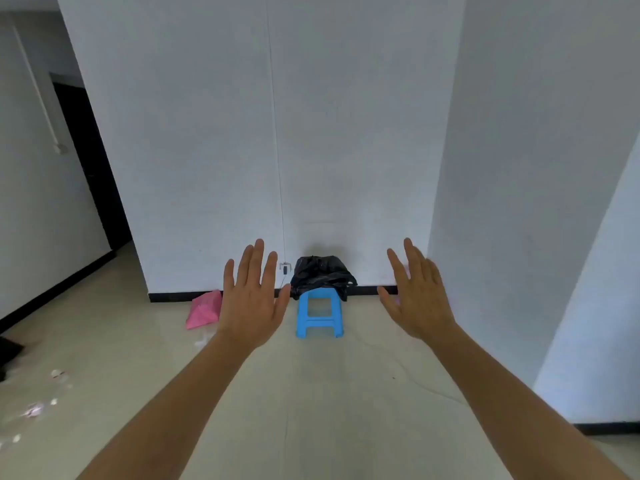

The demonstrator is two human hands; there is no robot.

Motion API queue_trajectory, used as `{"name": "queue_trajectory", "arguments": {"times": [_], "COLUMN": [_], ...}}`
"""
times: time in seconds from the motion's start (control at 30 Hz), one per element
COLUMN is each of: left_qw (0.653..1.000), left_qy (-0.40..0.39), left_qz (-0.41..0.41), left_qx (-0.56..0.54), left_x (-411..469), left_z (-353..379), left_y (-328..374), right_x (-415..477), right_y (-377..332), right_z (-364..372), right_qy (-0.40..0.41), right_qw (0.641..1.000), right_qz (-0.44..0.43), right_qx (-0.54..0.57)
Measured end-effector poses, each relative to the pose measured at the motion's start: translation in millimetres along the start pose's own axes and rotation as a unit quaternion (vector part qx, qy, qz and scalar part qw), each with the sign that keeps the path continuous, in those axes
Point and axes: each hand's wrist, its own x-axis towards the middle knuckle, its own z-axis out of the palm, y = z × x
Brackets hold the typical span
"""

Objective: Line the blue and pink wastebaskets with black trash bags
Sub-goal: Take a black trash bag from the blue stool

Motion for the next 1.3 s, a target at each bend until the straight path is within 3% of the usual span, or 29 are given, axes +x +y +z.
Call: {"name": "queue_trajectory", "arguments": {"times": [0.27,0.73,0.83,1.03,1.3], "left_qw": [0.998,0.988,0.985,0.976,0.953], "left_qy": [-0.028,-0.124,-0.145,-0.202,-0.292], "left_qz": [-0.006,-0.042,-0.051,-0.061,-0.058], "left_qx": [-0.049,-0.077,-0.075,-0.051,-0.061], "left_x": [134,352,382,424,501], "left_z": [122,413,466,598,778], "left_y": [-47,-26,-52,-122,-190], "right_x": [131,348,402,494,593], "right_y": [25,202,209,196,207], "right_z": [108,351,410,563,734], "right_qy": [-0.036,-0.127,-0.152,-0.224,-0.310], "right_qw": [0.999,0.991,0.987,0.974,0.951], "right_qz": [0.015,0.037,0.046,-0.023,0.009], "right_qx": [0.014,-0.018,0.004,-0.009,-0.015]}}
